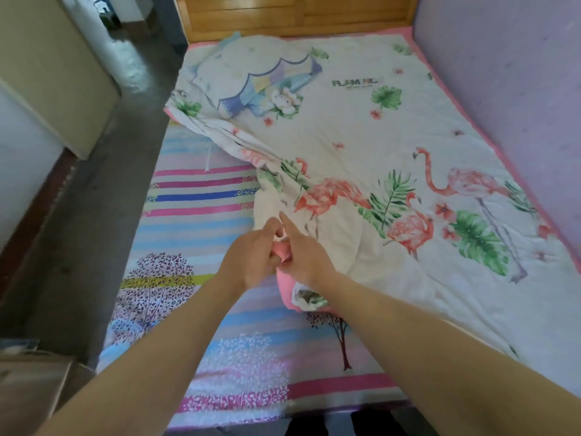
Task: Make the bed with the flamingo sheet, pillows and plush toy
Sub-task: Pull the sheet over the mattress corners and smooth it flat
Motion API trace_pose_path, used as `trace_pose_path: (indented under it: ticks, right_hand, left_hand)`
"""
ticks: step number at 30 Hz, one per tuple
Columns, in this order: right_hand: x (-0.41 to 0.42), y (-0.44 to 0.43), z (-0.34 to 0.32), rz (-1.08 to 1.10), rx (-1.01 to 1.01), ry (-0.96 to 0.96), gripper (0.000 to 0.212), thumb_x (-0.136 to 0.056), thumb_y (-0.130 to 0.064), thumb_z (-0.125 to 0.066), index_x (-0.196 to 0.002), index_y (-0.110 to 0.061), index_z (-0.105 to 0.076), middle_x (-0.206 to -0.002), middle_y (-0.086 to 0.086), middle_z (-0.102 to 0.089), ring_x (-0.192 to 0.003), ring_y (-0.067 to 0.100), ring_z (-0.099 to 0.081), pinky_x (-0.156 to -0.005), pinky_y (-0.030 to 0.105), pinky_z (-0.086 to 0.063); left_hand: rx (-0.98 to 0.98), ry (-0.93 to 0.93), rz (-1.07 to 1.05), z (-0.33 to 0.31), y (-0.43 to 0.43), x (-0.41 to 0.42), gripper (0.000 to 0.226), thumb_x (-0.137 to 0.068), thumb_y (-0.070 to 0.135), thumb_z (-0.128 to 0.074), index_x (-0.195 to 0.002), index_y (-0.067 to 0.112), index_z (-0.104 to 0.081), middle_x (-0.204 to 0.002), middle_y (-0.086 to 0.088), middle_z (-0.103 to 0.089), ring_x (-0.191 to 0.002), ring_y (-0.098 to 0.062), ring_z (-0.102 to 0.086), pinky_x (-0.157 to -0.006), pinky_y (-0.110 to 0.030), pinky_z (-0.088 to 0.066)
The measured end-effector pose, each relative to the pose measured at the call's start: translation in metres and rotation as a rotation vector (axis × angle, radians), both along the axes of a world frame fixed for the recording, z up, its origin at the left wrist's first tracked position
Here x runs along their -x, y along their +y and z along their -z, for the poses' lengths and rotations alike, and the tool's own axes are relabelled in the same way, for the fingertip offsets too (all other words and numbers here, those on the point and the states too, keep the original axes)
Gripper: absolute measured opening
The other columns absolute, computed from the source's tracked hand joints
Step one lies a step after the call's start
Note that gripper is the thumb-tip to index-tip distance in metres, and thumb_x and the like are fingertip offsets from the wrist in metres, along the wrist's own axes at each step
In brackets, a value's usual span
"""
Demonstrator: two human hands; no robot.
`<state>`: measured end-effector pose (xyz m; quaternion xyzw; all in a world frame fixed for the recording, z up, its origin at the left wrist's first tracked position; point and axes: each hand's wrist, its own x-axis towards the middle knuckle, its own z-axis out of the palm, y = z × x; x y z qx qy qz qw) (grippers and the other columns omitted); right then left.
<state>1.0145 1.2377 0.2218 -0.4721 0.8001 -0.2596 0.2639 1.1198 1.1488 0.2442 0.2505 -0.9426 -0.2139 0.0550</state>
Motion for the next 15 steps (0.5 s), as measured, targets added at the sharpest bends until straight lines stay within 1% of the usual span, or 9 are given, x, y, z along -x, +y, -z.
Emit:
trace_pose_path:
  ticks: [1,2,3,4,7,9,12,13,15]
  right_hand:
    - [-0.006,-0.004,0.003,0.029,-0.002,-0.042,0.067,-0.082,-0.014,-0.058,-0.144,-0.024,-0.037,-0.107,0.005,-0.067,-0.096,0.026,-0.062,-0.08,0.036,-0.05]
    - [-0.01,-0.006,0.002,0.066,-0.01,-0.077,0.047,-0.083,-0.013,-0.055,-0.129,-0.022,-0.054,-0.099,0.002,-0.068,-0.091,0.024,-0.062,-0.075,0.033,-0.048]
    - [-0.014,-0.007,0.001,0.084,-0.007,-0.101,0.029,-0.084,-0.012,-0.051,-0.109,-0.019,-0.064,-0.09,0.0,-0.067,-0.085,0.023,-0.06,-0.069,0.03,-0.045]
    - [-0.019,-0.008,-0.003,0.081,-0.009,-0.12,0.021,-0.085,-0.01,-0.048,-0.094,-0.016,-0.066,-0.084,0.0,-0.065,-0.08,0.023,-0.058,-0.064,0.03,-0.042]
    - [-0.022,-0.009,-0.017,-0.005,-0.024,-0.129,0.02,-0.083,-0.011,-0.046,-0.077,-0.017,-0.064,-0.08,0.004,-0.065,-0.078,0.024,-0.058,-0.065,0.033,-0.043]
    - [-0.021,-0.008,-0.023,-0.092,-0.076,-0.066,0.014,-0.08,-0.018,-0.055,-0.067,-0.024,-0.057,-0.073,-0.002,-0.061,-0.074,0.019,-0.056,-0.061,0.029,-0.04]
    - [-0.015,-0.009,-0.023,-0.146,-0.105,0.016,0.016,-0.074,-0.025,-0.069,-0.067,-0.023,-0.055,-0.071,-0.004,-0.056,-0.07,0.015,-0.053,-0.062,0.025,-0.036]
    - [-0.012,-0.008,-0.023,-0.135,-0.091,0.001,0.019,-0.074,-0.025,-0.071,-0.065,-0.023,-0.055,-0.068,-0.004,-0.056,-0.066,0.014,-0.053,-0.06,0.023,-0.035]
    - [-0.01,-0.006,-0.026,-0.089,-0.07,-0.141,0.023,-0.079,-0.022,-0.069,-0.062,-0.026,-0.054,-0.065,-0.005,-0.056,-0.062,0.012,-0.052,-0.056,0.019,-0.037]
  left_hand:
    - [-0.03,0.027,-0.052,-0.001,-0.001,-0.007,0.033,-0.076,0.008,-0.056,-0.103,0.015,-0.038,-0.065,-0.007,-0.052,-0.059,-0.029,-0.049,-0.053,-0.036,-0.038]
    - [-0.074,0.059,-0.102,-0.002,-0.003,-0.013,0.033,-0.076,0.008,-0.057,-0.101,0.016,-0.037,-0.066,-0.009,-0.054,-0.059,-0.028,-0.05,-0.054,-0.038,-0.04]
    - [-0.128,0.092,-0.148,-0.001,-0.004,-0.018,0.034,-0.075,0.007,-0.059,-0.1,0.016,-0.037,-0.067,-0.011,-0.055,-0.059,-0.027,-0.05,-0.055,-0.039,-0.041]
    - [-0.187,0.122,-0.188,0.0,-0.005,-0.025,0.035,-0.074,0.007,-0.062,-0.098,0.017,-0.038,-0.068,-0.011,-0.055,-0.058,-0.025,-0.049,-0.054,-0.039,-0.04]
    - [-0.332,0.18,-0.28,0.006,-0.003,-0.038,0.038,-0.07,0.013,-0.072,-0.094,0.019,-0.044,-0.072,-0.007,-0.057,-0.06,-0.018,-0.047,-0.055,-0.031,-0.04]
    - [-0.38,0.184,-0.335,0.012,0.002,-0.043,0.035,-0.068,0.015,-0.076,-0.092,0.018,-0.051,-0.077,-0.004,-0.062,-0.067,-0.019,-0.054,-0.06,-0.03,-0.042]
    - [-0.351,0.128,-0.359,0.027,0.014,-0.046,0.026,-0.07,0.018,-0.075,-0.087,0.021,-0.055,-0.079,0.005,-0.06,-0.072,-0.017,-0.055,-0.06,-0.022,-0.038]
    - [-0.344,0.11,-0.356,0.034,0.017,-0.045,0.026,-0.071,0.019,-0.075,-0.088,0.021,-0.056,-0.081,0.004,-0.059,-0.074,-0.017,-0.055,-0.061,-0.023,-0.037]
    - [-0.362,0.099,-0.391,0.045,0.022,-0.045,0.03,-0.07,0.016,-0.075,-0.095,0.018,-0.058,-0.088,0.002,-0.06,-0.081,-0.02,-0.059,-0.063,-0.025,-0.039]
